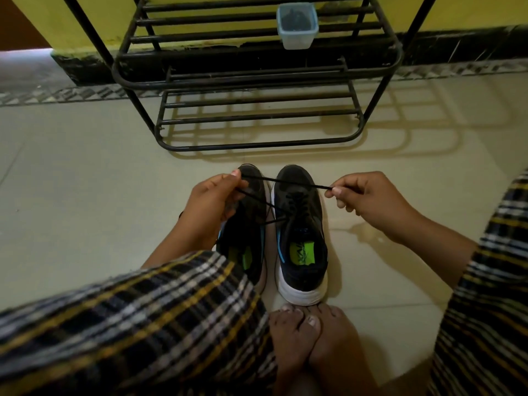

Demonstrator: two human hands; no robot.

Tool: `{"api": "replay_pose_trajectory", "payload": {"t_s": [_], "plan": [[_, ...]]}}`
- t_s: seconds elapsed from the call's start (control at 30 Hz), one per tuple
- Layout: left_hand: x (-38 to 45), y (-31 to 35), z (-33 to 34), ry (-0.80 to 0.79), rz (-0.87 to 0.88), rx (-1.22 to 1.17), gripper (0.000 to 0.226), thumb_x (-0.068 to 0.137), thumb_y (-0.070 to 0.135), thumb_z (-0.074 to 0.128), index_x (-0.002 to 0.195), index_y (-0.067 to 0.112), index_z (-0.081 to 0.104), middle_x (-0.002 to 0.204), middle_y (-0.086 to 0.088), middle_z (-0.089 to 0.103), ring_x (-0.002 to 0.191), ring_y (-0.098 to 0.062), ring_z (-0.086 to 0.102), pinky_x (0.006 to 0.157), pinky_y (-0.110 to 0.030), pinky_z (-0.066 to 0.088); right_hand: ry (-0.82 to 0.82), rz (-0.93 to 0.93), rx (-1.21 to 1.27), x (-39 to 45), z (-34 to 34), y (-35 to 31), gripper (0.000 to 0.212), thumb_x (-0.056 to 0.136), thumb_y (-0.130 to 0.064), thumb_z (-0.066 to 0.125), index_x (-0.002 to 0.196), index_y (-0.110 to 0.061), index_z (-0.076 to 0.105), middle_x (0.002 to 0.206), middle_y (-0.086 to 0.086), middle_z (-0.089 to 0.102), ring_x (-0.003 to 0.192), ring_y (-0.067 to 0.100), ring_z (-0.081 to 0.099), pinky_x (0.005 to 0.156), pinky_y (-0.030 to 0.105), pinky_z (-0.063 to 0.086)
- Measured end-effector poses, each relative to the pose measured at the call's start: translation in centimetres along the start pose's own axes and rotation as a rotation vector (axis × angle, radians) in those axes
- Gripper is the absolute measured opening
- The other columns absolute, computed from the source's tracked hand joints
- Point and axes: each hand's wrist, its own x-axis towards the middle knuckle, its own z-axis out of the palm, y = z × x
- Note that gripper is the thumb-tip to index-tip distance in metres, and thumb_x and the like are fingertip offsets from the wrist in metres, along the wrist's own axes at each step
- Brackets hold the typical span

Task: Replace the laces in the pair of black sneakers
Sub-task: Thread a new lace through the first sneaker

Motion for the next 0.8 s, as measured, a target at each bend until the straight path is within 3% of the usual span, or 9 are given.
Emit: {"api": "replay_pose_trajectory", "payload": {"t_s": [0.1, 0.17, 0.23, 0.3, 0.37, 0.5, 0.67, 0.73, 0.8], "plan": [[0.6, -1.0, -0.4, 0.094, 0.025, 0.129, 0.028, 0.096, 0.029, 0.050, 0.085, 0.008, 0.064, 0.086, -0.014, 0.060, 0.083, -0.023, 0.055, 0.072, -0.028, 0.045, 0.034, 0.017, -0.007, 0.0, -0.1, 0.1, 0.013, 0.090, -0.014, 0.061, 0.085, -0.006, 0.070, 0.065, 0.004, 0.060, 0.053, 0.002, 0.050, 0.047, 0.006, 0.037], [1.2, -1.9, -0.8, 0.144, 0.077, 0.332, 0.027, 0.095, 0.032, 0.052, 0.090, 0.008, 0.064, 0.086, -0.010, 0.063, 0.083, -0.022, 0.058, 0.069, -0.030, 0.047, 0.055, 0.011, -0.008, 0.0, 0.0, 0.0, 0.009, 0.087, -0.013, 0.064, 0.082, -0.008, 0.070, 0.065, 0.004, 0.061, 0.053, 0.002, 0.050, 0.049, 0.007, 0.038], [1.4, -2.5, -0.9, 0.189, 0.170, 0.597, 0.023, 0.091, 0.034, 0.056, 0.106, 0.017, 0.062, 0.106, -0.003, 0.064, 0.100, -0.021, 0.059, 0.082, -0.036, 0.051, 0.067, -0.017, -0.068, 0.0, 0.2, -0.3, 0.007, 0.085, -0.014, 0.068, 0.078, -0.011, 0.069, 0.065, 0.002, 0.062, 0.057, 0.006, 0.052, 0.054, 0.013, 0.041], [1.0, -2.6, -0.3, 0.177, 0.340, 0.782, 0.034, 0.089, 0.032, 0.060, 0.122, 0.023, 0.057, 0.124, 0.001, 0.057, 0.115, -0.019, 0.051, 0.097, -0.039, 0.045, 0.047, -0.055, -0.141, -0.2, 0.7, -0.8, 0.009, 0.082, -0.017, 0.070, 0.073, -0.016, 0.069, 0.066, -0.001, 0.064, 0.062, 0.010, 0.055, 0.060, 0.020, 0.044], [0.2, -2.5, 1.1, 0.073, 0.497, 0.800, 0.035, 0.089, 0.027, 0.061, 0.124, 0.026, 0.058, 0.122, 0.005, 0.058, 0.113, -0.013, 0.051, 0.097, -0.033, 0.044, -0.007, -0.095, -0.180, -0.4, 1.4, -1.3, 0.012, 0.080, -0.021, 0.072, 0.069, -0.021, 0.068, 0.066, -0.005, 0.065, 0.065, 0.011, 0.059, 0.064, 0.023, 0.047], [-1.1, -3.2, 3.5, -0.226, 0.557, 0.768, 0.019, 0.092, 0.020, 0.058, 0.108, 0.023, 0.068, 0.100, 0.008, 0.069, 0.092, -0.002, 0.060, 0.080, -0.016, 0.048, -0.082, -0.156, -0.206, -0.9, 2.5, -1.9, 0.009, 0.080, -0.024, 0.072, 0.076, -0.016, 0.072, 0.070, -0.002, 0.068, 0.069, 0.010, 0.063, 0.066, 0.027, 0.050], [-1.0, -3.7, 3.4, -0.197, 0.458, 0.664, 0.015, 0.092, 0.014, 0.057, 0.099, 0.019, 0.070, 0.081, 0.007, 0.071, 0.080, 0.001, 0.064, 0.071, -0.004, 0.044, -0.089, -0.131, -0.160, -1.0, 2.7, -1.4, 0.009, 0.080, -0.024, 0.072, 0.073, -0.020, 0.068, 0.069, -0.004, 0.067, 0.065, 0.008, 0.060, 0.063, 0.021, 0.047], [-0.9, -3.9, 3.3, -0.158, 0.397, 0.637, 0.013, 0.092, 0.015, 0.058, 0.100, 0.017, 0.068, 0.081, 0.006, 0.072, 0.078, 0.002, 0.065, 0.069, -0.003, 0.044, -0.075, -0.094, -0.288, -0.8, 2.7, -0.7, 0.012, 0.080, -0.028, 0.072, 0.076, -0.019, 0.065, 0.072, -0.002, 0.065, 0.065, 0.009, 0.057, 0.062, 0.020, 0.044], [-0.7, -4.0, 3.4, -0.127, 0.363, 0.640, 0.011, 0.092, 0.017, 0.059, 0.098, 0.017, 0.068, 0.082, 0.005, 0.073, 0.078, 0.000, 0.065, 0.068, -0.003, 0.044, -0.063, -0.030, -0.514, -0.5, 3.0, 0.0, 0.022, 0.080, -0.035, 0.071, 0.085, -0.016, 0.061, 0.081, 0.002, 0.064, 0.076, 0.016, 0.058, 0.068, 0.029, 0.047]]}}
